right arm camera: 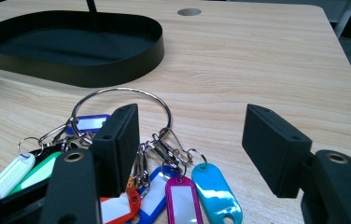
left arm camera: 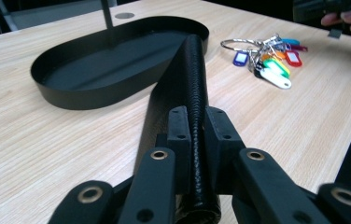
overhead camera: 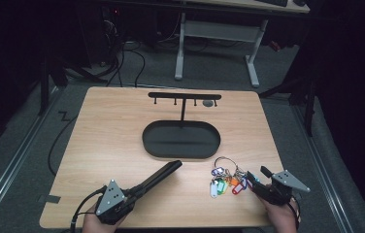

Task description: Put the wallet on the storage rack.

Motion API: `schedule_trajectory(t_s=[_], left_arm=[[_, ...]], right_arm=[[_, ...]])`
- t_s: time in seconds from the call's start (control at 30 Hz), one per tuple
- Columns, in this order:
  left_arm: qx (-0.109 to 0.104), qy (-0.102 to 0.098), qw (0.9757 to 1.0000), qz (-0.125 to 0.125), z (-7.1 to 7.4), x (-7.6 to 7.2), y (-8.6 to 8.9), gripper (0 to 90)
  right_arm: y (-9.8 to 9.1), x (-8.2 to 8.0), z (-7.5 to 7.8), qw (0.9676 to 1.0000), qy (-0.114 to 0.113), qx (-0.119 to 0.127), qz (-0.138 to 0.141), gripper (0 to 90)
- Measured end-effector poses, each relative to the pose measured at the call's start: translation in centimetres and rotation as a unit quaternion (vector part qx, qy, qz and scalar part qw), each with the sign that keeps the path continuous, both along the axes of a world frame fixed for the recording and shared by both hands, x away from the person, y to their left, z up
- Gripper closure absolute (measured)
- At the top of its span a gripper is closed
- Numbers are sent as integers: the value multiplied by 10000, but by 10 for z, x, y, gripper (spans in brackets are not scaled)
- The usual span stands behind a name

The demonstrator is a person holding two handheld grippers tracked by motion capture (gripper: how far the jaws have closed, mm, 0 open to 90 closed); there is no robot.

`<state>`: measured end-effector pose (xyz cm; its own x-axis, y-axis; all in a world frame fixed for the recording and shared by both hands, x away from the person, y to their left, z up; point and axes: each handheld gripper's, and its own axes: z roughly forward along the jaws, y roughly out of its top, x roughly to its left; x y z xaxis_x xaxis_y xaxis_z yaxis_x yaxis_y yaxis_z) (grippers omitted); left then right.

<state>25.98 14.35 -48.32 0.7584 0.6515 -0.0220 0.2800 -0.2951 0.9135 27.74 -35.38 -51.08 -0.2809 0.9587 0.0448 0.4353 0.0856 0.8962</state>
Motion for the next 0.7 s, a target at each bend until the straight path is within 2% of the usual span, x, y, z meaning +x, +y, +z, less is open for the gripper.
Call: schedule_trajectory(t_s=[0.1,0.23,0.57,0.7], left_arm=[[-243,103,9996,117,-1,5,10,816],[-440,163,9985,277,-2,12,23,814],[-737,298,9958,460,-5,22,40,805],[-836,339,9949,456,-8,26,44,795]], right_arm=[[2,0,0,10000,18,-14,19,368],[2,0,-1,10000,23,-24,17,368],[5,1,-2,10000,64,-36,37,368],[5,1,-2,9999,84,-42,42,368]])
